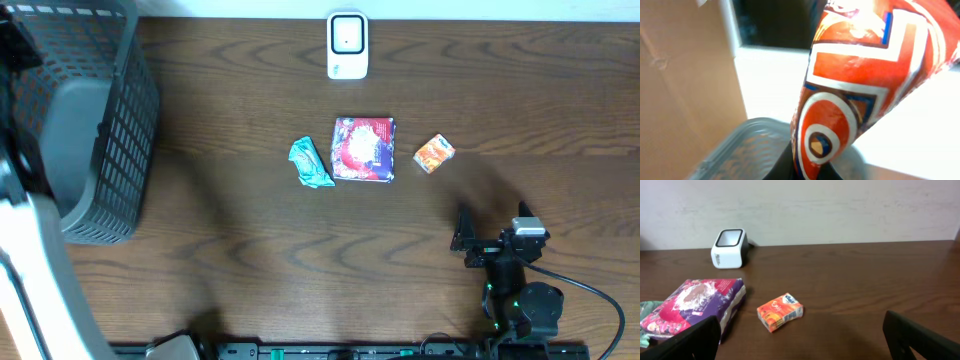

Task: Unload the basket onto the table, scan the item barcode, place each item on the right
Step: 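Reach the left gripper into the basket and grasp the orange candy bar, then place the orange candy bar left of the green pack and withdraw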

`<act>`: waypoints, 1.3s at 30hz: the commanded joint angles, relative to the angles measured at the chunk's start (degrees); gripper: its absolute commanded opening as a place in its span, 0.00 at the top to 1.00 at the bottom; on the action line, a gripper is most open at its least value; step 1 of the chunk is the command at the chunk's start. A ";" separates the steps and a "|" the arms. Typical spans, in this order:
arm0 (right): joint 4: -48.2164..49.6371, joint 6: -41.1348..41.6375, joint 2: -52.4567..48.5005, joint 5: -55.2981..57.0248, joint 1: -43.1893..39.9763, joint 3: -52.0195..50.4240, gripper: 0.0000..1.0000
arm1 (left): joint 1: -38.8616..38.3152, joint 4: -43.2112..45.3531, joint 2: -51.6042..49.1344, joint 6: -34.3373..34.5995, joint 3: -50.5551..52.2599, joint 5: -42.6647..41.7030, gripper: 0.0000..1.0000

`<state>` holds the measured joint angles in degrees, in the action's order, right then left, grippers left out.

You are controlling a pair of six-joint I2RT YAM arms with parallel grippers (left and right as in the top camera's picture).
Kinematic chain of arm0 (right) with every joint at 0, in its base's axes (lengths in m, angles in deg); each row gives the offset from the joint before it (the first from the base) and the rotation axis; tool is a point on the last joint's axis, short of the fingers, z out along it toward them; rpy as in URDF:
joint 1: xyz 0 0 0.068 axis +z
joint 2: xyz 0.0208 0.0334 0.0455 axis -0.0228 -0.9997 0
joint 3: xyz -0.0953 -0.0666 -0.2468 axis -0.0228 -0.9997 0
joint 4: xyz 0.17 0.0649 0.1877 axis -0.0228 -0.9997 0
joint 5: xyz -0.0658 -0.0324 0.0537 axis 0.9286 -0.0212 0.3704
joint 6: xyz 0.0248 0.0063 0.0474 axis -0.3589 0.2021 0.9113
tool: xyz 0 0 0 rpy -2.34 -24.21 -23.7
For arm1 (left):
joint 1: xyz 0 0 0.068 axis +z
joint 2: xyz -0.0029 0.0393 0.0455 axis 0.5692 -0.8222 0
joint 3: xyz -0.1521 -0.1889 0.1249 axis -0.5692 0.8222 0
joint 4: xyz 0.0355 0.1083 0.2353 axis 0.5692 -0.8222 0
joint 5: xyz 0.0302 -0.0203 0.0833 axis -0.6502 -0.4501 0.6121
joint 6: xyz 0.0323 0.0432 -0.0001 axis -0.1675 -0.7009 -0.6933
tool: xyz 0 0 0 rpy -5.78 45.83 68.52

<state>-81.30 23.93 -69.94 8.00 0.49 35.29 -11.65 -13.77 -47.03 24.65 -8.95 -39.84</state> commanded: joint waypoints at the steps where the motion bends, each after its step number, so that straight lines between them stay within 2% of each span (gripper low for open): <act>1: -0.20 -0.68 0.02 0.04 0.50 -0.09 0.01 | -5.20 -3.52 2.03 14.29 0.37 -0.92 0.93; 7: -0.22 -0.66 0.02 0.04 0.50 -0.09 0.01 | -17.97 -21.79 2.25 27.41 1.16 -0.90 0.93; 12: -0.20 -0.66 0.02 0.04 0.50 -0.09 0.01 | -27.10 -29.66 -3.67 28.72 4.26 -0.15 0.93; 21: -0.20 -0.66 0.02 0.04 0.50 -0.09 0.01 | -36.48 -30.91 -22.36 28.74 4.68 10.86 0.93; 31: -0.20 -0.66 0.02 0.04 0.50 -0.09 0.01 | -37.66 -30.42 -38.93 31.52 4.68 11.08 0.92; 33: -0.22 -0.66 0.02 0.04 0.50 -0.09 0.01 | -37.64 -30.42 -39.82 31.45 4.68 11.10 0.83; 34: -0.22 -0.66 0.02 0.04 0.50 -0.09 0.01 | -37.59 -30.40 -39.85 31.12 4.66 11.08 0.67; 35: -0.20 -0.66 0.02 0.04 0.50 -0.09 0.01 | -37.59 -30.42 -39.58 30.60 4.42 10.78 0.40; 36: -0.20 -0.66 0.02 0.04 0.50 -0.09 0.01 | -37.51 -30.42 -39.15 29.44 3.96 9.88 0.22; 39: -0.22 -0.68 0.02 0.04 0.50 -0.09 0.01 | -37.48 -31.12 -36.35 25.53 1.99 6.58 0.16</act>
<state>-81.30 23.93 -69.94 8.00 0.49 35.29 -49.15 -44.37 -87.15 54.01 -4.51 -30.64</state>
